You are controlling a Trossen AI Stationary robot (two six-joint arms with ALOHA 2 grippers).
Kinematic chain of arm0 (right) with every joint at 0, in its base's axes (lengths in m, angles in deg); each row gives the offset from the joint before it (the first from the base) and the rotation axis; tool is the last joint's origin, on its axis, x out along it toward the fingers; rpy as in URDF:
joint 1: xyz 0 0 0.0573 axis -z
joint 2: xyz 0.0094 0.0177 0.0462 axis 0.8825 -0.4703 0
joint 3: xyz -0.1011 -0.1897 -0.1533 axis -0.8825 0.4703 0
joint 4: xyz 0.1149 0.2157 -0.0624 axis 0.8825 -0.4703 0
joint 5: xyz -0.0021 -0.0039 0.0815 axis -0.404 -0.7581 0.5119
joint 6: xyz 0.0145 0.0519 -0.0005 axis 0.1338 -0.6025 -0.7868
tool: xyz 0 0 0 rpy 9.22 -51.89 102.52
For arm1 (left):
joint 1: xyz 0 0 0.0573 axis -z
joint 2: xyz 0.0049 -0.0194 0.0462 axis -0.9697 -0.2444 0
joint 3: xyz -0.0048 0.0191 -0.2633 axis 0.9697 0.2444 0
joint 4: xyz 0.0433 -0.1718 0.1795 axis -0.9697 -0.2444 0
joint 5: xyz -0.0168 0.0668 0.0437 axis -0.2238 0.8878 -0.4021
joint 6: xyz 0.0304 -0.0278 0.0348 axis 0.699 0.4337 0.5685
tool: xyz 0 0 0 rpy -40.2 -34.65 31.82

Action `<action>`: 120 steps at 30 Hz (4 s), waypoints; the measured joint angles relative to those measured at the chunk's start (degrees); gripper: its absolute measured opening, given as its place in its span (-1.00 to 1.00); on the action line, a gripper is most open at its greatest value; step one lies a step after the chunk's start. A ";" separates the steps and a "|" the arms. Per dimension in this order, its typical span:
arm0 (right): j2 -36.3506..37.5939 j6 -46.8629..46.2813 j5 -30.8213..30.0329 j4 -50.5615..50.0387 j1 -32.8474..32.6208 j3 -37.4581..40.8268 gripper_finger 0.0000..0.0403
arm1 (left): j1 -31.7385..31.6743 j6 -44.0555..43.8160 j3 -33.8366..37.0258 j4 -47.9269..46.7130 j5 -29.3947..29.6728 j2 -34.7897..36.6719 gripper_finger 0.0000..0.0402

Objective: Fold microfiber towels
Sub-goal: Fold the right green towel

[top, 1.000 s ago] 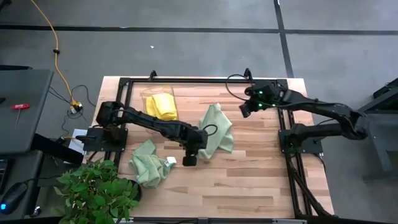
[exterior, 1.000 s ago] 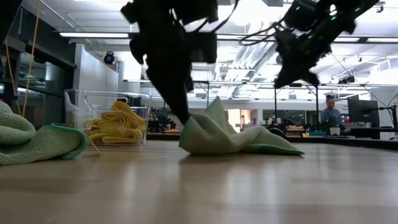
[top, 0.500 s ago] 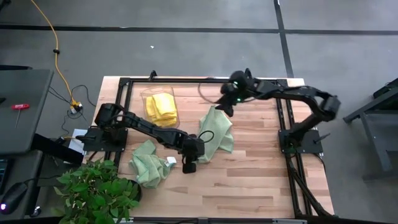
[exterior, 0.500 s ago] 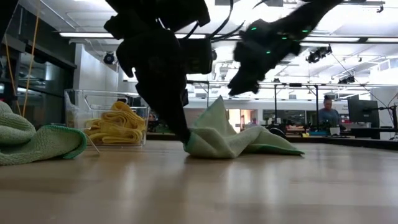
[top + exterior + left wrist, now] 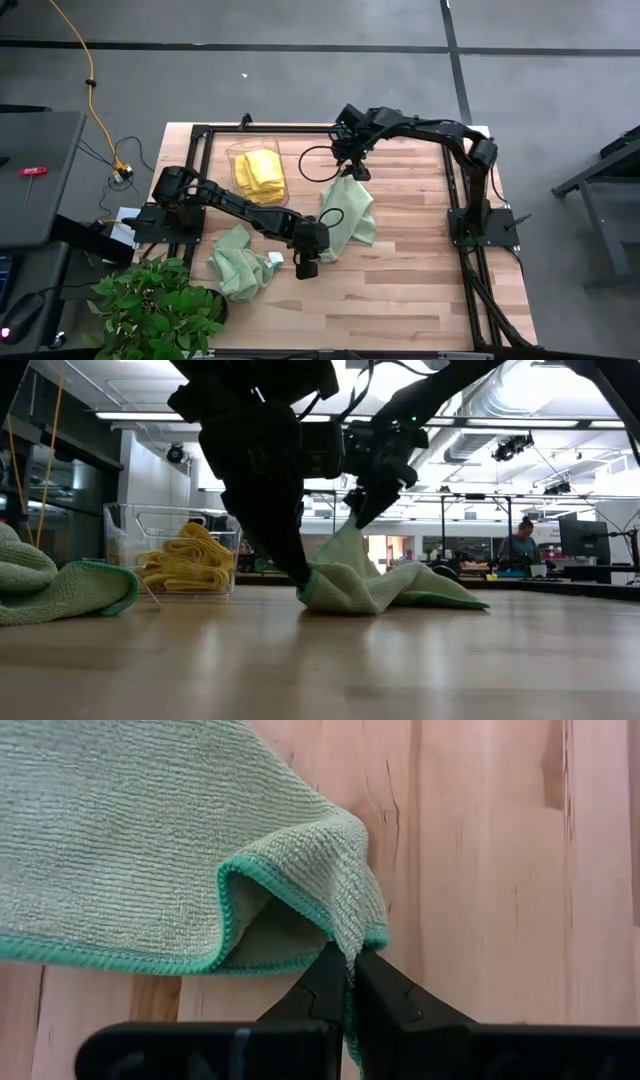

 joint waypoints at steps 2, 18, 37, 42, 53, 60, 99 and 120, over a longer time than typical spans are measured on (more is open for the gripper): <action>-0.32 0.20 0.25 -0.66 -0.06 -0.54 -0.15 | 0.00 -0.69 0.00 0.04 0.26 0.02 -1.00; 1.78 -3.41 5.78 -6.53 -0.24 -0.60 -0.96 | -1.67 -0.22 -0.50 -4.16 -3.43 1.73 -1.00; 37.38 -24.93 -19.65 -12.32 6.18 -0.60 -1.00 | -26.20 14.85 -22.81 -25.80 -3.80 17.71 -1.00; 43.62 -31.59 -25.10 -14.65 8.18 -0.60 -1.00 | -30.87 19.91 -31.03 -26.66 -3.24 17.20 -1.00; 52.16 -41.34 -25.43 -12.96 11.75 -0.60 -1.00 | -35.82 27.98 -40.13 -27.60 3.27 17.20 -1.00; 52.63 -40.17 -26.66 -16.20 13.67 -0.60 -1.00 | -35.82 34.29 -39.39 -27.32 9.42 17.20 -0.99; 48.34 -42.08 -4.03 -34.81 4.84 -0.53 -1.00 | -30.46 28.19 -37.59 -28.21 -3.90 -0.18 -0.16; 56.47 -92.85 -11.22 -2.14 -43.38 41.45 -1.00 | -19.45 27.32 -37.59 -20.72 -10.76 -13.31 -0.09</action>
